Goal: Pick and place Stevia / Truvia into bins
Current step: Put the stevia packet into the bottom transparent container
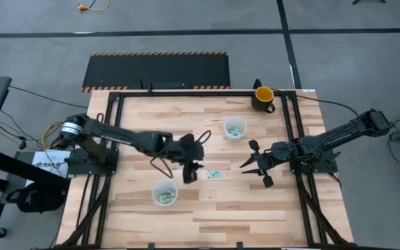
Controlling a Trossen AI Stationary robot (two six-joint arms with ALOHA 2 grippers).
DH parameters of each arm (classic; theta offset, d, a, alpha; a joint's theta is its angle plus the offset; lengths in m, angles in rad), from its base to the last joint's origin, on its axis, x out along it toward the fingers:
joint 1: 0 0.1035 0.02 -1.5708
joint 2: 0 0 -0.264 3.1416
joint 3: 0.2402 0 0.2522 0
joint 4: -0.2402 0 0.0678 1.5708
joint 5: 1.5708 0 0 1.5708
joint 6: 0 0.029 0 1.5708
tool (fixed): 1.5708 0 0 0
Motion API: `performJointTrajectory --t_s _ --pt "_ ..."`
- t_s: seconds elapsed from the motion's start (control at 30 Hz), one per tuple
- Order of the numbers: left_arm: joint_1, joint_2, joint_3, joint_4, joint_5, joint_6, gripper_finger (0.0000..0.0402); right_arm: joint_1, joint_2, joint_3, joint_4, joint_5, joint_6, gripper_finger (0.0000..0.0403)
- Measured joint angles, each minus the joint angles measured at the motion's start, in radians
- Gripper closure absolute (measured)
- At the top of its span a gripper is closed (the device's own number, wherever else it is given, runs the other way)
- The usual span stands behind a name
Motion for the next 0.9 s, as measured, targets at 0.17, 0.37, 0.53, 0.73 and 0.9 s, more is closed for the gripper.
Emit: performJointTrajectory --t_s 0.17,0.37,0.53,0.73,0.9 --pt "0.041 0.080 0.000 0.096 0.063 0.032 0.0283 0.000 0.001 -0.001 -0.007 0.000 -0.001 0.0310" --pt "0.055 0.212 0.019 0.218 0.198 0.063 0.0283 0.000 0.014 -0.001 -0.015 0.000 0.000 0.0310" --pt "0.053 0.286 0.068 0.170 0.196 0.105 0.0280 0.000 0.049 -0.001 -0.002 0.000 -0.001 0.0310" --pt "0.044 0.339 0.094 0.152 0.162 0.131 0.0248 -0.001 0.088 -0.001 0.005 0.002 -0.001 0.0310" --pt "0.047 0.363 0.094 0.161 0.136 0.129 0.0215 -0.003 0.097 -0.001 0.011 0.009 -0.003 0.0310"
